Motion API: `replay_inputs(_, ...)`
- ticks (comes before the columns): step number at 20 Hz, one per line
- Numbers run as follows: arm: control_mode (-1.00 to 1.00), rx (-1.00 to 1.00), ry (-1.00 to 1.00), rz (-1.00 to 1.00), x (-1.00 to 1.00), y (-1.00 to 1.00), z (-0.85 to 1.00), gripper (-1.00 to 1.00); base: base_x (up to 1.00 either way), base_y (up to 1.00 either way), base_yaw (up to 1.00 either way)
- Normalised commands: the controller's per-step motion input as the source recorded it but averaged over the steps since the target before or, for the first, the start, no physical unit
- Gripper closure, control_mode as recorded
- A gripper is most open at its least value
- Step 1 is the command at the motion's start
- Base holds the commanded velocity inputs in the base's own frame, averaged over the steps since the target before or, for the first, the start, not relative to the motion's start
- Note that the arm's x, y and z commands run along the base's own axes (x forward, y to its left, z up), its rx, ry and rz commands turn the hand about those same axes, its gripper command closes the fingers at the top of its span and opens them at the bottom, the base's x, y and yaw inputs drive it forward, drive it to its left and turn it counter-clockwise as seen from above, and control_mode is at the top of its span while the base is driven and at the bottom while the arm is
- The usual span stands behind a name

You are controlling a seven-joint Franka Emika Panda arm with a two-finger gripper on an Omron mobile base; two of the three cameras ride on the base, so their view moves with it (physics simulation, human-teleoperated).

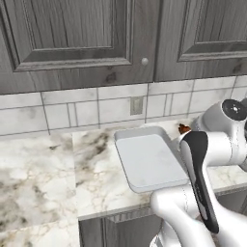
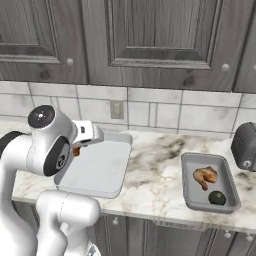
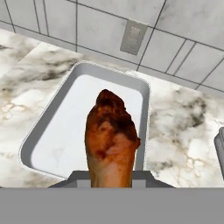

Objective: Place one squash and one chicken drumstick in each tupperware on the nearby counter, to pack two identical lunches.

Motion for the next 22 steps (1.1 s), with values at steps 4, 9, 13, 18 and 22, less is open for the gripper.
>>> replay_inputs(4,-1.00,-0.01,0.00,-0.01,0.06,0.00,-0.57,1.00,0.00,0.00,0.00)
replay_inputs(9,-1.00,0.00,0.00,0.00,0.02,0.02,-0.58,1.00,0.00,0.00,0.00)
replay_inputs(13,-1.00,0.00,0.00,0.00,0.18,0.23,-0.70,1.00,0.00,0.00,0.00)
replay_inputs(18,-1.00,0.00,0.00,-0.03,0.34,0.29,-0.63,1.00,0.00,0.00,0.00)
replay_inputs(22,-1.00,0.00,0.00,-0.04,0.54,0.04,-0.58,1.00,0.00,0.00,0.00)
